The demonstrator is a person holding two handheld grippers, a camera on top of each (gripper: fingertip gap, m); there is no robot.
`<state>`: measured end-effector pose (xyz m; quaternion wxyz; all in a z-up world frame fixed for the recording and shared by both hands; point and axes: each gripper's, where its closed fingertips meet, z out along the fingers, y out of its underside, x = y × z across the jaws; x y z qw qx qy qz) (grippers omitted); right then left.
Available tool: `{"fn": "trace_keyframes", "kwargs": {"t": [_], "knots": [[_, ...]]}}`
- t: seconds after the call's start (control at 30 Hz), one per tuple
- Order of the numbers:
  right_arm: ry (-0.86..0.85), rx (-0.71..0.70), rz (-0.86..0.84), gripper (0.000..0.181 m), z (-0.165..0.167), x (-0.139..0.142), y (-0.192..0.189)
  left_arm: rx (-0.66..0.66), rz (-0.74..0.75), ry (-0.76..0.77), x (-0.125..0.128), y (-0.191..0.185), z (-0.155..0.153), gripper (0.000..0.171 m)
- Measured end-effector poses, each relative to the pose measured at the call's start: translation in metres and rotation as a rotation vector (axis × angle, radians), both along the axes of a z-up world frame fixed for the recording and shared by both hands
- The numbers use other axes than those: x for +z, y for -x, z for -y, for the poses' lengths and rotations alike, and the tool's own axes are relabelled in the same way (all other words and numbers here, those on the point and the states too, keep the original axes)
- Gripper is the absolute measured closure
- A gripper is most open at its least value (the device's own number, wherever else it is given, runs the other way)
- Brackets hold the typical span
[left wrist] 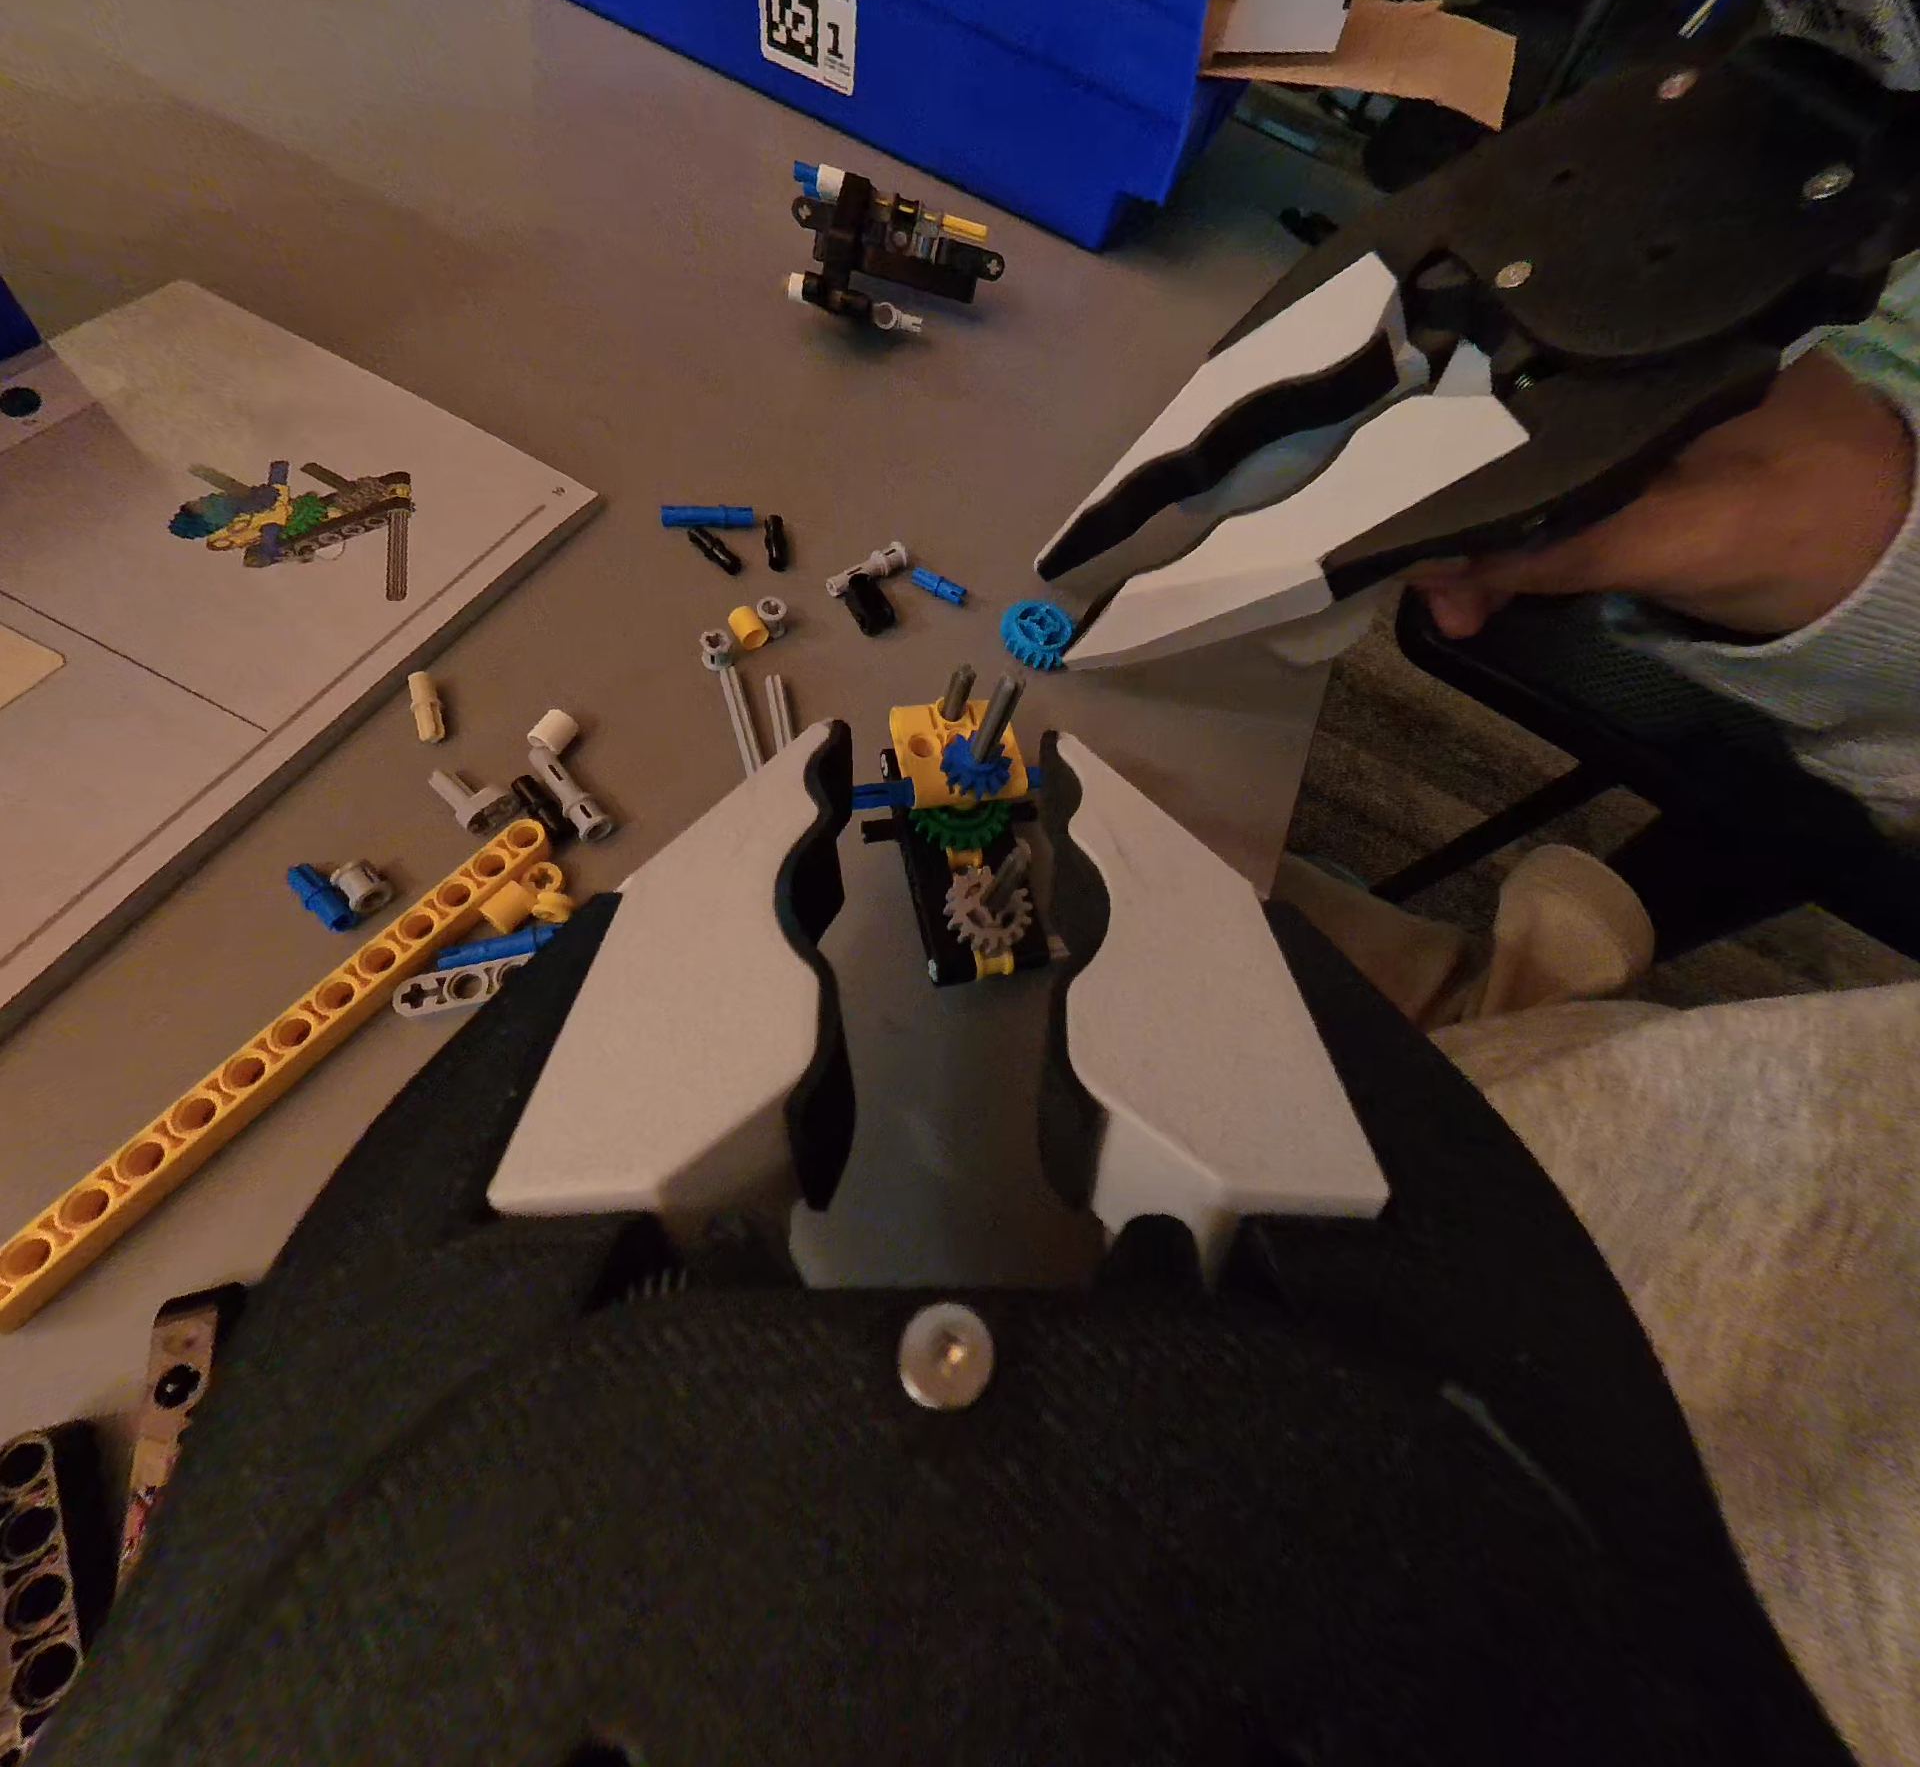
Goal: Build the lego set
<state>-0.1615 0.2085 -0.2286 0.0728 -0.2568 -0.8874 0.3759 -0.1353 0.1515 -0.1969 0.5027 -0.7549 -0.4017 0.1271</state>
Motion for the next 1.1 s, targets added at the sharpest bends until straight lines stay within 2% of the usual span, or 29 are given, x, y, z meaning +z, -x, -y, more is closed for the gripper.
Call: {"fn": "trace_keyframes", "kwargs": {"t": [0.63,1.1], "knots": [[-0.071,-0.063,-0.046,0.163,-0.016,-0.007,0.008,-0.001,0.004,0.002,-0.001,-0.001,0.000,0.140],[0.054,-0.117,0.021,0.156,-0.001,-0.003,0.001,-0.004,0.009,0.006,-0.002,-0.001,0.000,0.140]]}}
